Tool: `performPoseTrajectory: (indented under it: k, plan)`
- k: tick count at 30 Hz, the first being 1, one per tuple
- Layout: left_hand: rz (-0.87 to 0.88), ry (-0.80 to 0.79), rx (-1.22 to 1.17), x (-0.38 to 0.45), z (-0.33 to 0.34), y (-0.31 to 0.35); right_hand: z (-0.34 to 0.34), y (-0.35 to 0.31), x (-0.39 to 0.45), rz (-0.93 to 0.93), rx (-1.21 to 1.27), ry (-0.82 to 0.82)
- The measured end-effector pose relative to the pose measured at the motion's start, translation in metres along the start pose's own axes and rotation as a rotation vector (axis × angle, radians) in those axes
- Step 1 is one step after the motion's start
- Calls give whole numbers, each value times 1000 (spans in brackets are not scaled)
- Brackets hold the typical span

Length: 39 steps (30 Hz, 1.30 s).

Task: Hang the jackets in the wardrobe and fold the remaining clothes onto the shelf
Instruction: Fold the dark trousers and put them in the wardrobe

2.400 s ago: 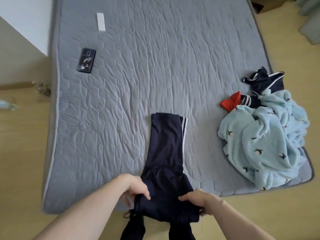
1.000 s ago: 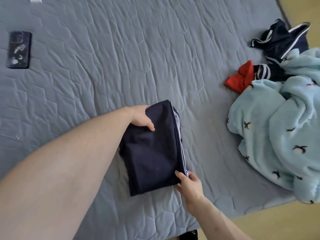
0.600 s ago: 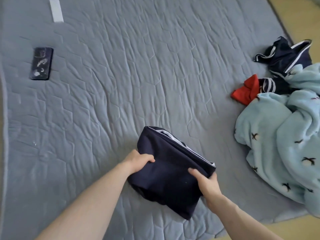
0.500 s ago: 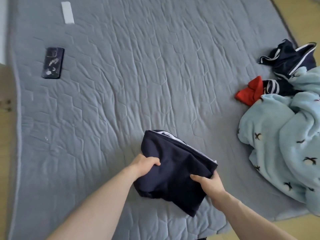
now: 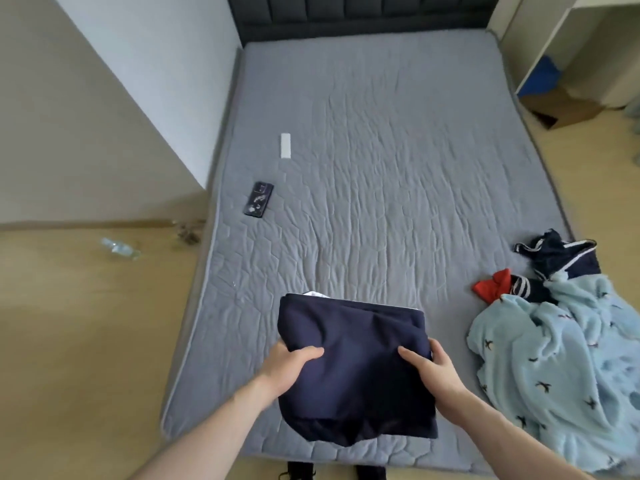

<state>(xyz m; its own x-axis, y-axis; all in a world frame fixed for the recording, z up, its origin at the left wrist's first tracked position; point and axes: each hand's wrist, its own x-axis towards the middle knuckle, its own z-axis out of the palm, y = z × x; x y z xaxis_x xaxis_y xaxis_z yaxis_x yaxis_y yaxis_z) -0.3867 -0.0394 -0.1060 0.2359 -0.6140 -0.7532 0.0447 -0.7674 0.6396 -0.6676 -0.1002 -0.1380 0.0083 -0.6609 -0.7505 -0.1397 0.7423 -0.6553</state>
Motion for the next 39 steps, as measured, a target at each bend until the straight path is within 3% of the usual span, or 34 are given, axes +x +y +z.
performPoseTrajectory:
  k: [7, 15, 28, 39]
  plan:
    - [156, 223, -159, -151, -94, 13, 68, -99, -107, -177, -187, -277]
    - [285, 526, -448, -300, -225, -20, 234, -156, -222, -384, -432, -574]
    - [333, 875, -640, -461, -474, -137, 541, -124, -415, -533, -512, -905]
    - [331, 1034, -637, -535, -643, -166, 720, -118, -518, -559, -534, -1055]
